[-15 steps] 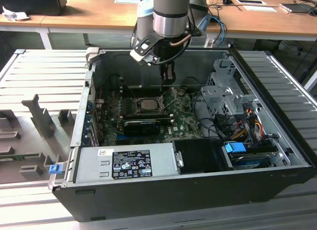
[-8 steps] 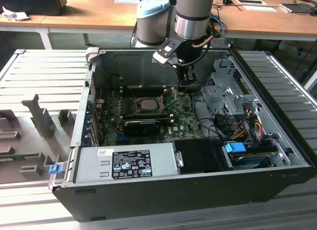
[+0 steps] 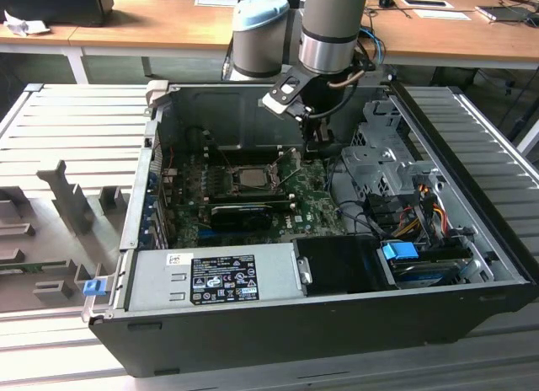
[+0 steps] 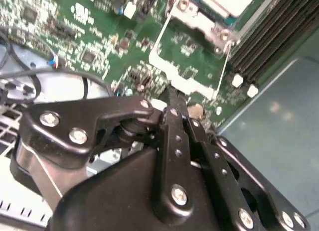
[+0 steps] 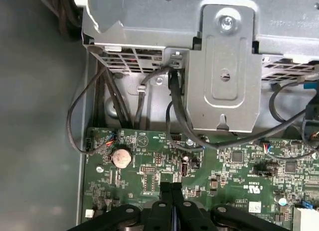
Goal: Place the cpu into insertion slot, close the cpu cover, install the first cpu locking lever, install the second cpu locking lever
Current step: 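Close the cpu cover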
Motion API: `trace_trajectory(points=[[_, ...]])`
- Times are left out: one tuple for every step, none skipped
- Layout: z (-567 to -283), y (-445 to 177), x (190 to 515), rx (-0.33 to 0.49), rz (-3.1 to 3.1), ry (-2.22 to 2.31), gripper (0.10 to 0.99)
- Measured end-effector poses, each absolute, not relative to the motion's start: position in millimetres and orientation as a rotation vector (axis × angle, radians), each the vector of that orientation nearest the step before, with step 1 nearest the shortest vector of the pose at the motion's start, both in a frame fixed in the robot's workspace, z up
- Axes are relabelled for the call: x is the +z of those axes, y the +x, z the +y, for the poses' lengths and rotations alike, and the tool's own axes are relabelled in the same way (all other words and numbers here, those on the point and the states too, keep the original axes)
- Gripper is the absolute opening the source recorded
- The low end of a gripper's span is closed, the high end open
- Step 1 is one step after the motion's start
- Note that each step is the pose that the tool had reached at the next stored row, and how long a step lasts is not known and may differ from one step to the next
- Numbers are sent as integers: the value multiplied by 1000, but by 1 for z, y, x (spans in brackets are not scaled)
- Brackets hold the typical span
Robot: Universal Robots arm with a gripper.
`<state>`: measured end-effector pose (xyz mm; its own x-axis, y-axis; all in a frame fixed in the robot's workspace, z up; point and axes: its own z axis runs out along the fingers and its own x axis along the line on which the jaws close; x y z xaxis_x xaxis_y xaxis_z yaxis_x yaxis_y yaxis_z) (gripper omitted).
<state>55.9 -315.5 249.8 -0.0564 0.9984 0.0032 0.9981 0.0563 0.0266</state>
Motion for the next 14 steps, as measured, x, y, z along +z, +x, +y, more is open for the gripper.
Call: trace_trajectory(points=[[-316,52,250,34,2272,2147,106],[-316,49,250,34,2272,2147,106],[-316,44,250,34,2271,2147,106],[-316,33,250,34,2272,2147,106],[-316,28,250,34,2271,2147,106],[-316,26,250,34,2271,2147,106],[-316,25,250,34,2271,2147,106],[-316,23,249,34,2272,2147,106],[-316,21,249,34,2272,2147,106],[-316,20,249,34,2272,2147,106],[-316,17,249,34,2272,2147,106],[-316,14,249,34,2272,2147,106],[-316,10,249,34,2272,2147,106],[-316,6,248,34,2271,2147,106]])
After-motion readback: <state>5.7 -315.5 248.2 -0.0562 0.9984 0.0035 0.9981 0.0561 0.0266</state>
